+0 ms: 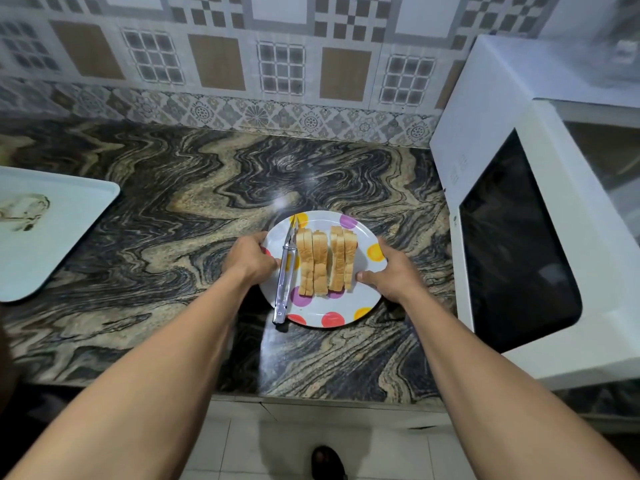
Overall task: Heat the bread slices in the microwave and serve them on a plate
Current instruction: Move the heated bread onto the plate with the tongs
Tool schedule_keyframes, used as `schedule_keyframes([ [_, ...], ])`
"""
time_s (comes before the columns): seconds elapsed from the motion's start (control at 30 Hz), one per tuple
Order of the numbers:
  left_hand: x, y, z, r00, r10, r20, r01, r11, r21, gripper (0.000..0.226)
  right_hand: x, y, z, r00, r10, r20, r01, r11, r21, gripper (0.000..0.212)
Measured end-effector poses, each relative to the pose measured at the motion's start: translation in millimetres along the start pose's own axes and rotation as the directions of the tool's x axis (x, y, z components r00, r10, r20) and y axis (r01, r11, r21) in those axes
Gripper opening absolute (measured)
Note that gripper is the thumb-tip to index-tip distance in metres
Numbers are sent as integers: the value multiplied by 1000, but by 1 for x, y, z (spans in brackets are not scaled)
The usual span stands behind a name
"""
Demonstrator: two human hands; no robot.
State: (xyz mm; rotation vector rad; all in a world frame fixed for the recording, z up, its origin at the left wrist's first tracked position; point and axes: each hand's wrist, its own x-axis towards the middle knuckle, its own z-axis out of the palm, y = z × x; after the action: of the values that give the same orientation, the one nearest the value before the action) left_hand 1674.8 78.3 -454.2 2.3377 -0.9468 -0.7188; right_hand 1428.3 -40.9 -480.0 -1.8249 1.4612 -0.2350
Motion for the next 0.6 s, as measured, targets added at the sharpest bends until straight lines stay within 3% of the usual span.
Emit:
schedule_keyframes([
  [0.23,-3,3,3,999,-9,-53,13,998,60,41,-4,-11,2,999,-11,-40,3,978,-210,89],
  [0.4,-2,1,2,997,-43,-61,48,995,86,48,-6,-13,5,998,4,-62,-17,978,-206,62],
  [0.6,-7,5,1,997,-56,-47,63,987,148,12,-15,-19,2,996,27,-83,-39,988,-151,40],
])
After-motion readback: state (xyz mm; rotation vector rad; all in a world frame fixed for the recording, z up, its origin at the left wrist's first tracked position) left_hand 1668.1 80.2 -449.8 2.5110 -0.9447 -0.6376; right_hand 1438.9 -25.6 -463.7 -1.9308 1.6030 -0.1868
